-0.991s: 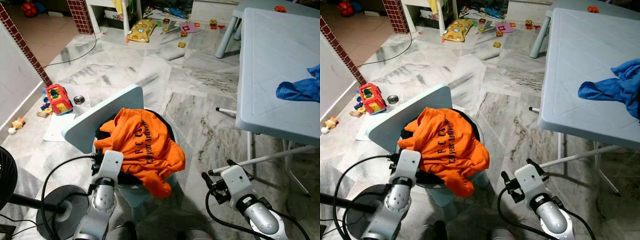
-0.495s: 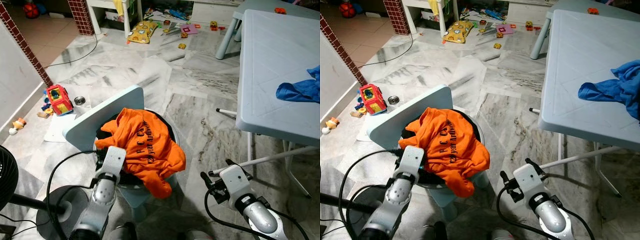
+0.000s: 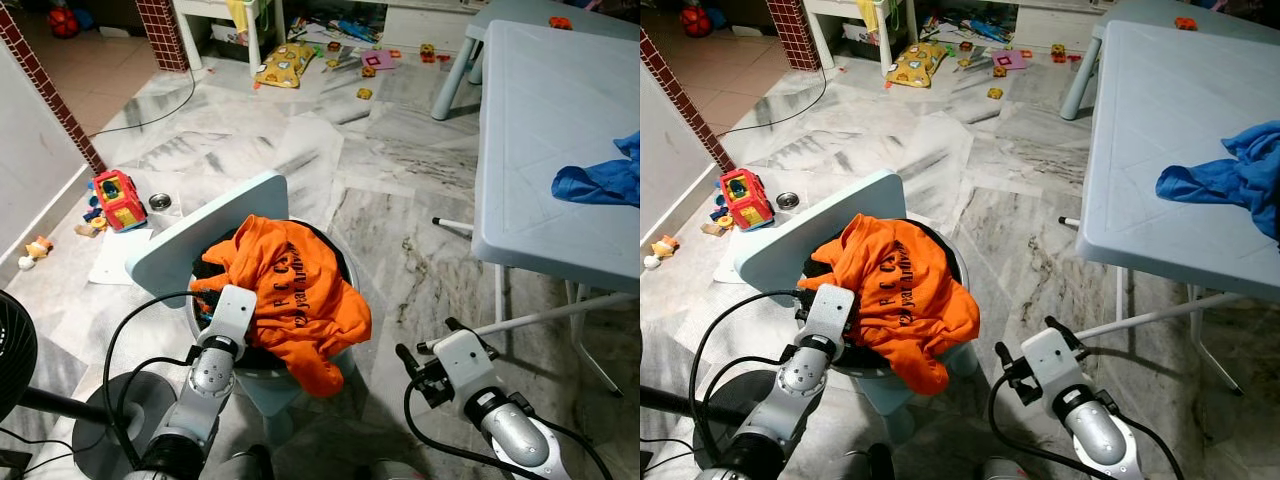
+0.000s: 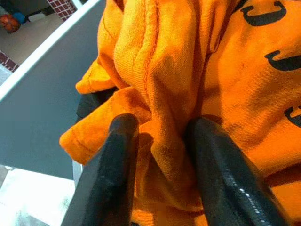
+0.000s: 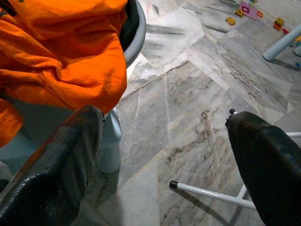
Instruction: Hang hanger
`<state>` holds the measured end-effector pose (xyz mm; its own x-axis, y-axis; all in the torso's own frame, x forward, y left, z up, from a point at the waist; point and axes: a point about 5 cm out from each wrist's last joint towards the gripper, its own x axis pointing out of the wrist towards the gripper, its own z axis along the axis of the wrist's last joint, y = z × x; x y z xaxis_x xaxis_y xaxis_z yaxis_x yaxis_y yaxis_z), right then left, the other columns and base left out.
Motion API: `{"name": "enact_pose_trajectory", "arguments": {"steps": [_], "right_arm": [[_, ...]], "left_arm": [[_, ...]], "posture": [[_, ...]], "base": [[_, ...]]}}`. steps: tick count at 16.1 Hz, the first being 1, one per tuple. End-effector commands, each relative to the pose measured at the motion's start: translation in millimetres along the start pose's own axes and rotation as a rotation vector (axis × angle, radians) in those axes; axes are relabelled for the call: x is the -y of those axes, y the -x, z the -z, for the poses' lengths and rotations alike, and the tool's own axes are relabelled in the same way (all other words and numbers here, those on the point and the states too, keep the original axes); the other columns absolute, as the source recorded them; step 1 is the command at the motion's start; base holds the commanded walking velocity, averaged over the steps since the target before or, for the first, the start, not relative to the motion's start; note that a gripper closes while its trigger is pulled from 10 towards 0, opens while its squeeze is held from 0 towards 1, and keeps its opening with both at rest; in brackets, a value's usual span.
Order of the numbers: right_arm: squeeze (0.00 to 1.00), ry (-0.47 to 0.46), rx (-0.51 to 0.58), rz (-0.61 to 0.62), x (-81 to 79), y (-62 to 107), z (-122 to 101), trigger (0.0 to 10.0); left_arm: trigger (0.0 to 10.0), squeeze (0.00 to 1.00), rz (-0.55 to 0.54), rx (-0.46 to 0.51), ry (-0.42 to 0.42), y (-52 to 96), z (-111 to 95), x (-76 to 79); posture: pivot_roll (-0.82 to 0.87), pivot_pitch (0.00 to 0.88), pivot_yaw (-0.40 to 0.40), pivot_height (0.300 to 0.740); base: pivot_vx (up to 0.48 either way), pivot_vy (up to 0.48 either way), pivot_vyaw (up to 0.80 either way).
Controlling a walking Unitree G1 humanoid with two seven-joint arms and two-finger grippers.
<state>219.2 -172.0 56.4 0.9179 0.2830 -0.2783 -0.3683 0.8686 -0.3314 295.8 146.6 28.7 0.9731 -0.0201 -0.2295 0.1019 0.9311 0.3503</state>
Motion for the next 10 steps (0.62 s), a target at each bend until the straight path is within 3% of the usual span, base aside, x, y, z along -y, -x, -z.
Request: {"name": "enact_pose_trajectory", "arguments": {"steps": [1,10], "right_arm": [[0.00,-0.001,-0.021,0.000,-1.6,3.0,5.9,10.0],[0.00,-0.004,-0.028,0.003,-2.9,4.7,7.7,10.0]], "left_arm": [[0.0,0.00,0.008,-0.022,0.001,1.3,6.7,-0.3],[0.0,0.00,-0.006,-0.025,-0.018,1.2,13.0,-2.8]], "posture": [[-0.25,0.143,0.014,0.740],[-0.25,0.150,0.019,0.740]], "base": [[0.000,0.000,0.00],[0.000,0.000,0.00]]}}
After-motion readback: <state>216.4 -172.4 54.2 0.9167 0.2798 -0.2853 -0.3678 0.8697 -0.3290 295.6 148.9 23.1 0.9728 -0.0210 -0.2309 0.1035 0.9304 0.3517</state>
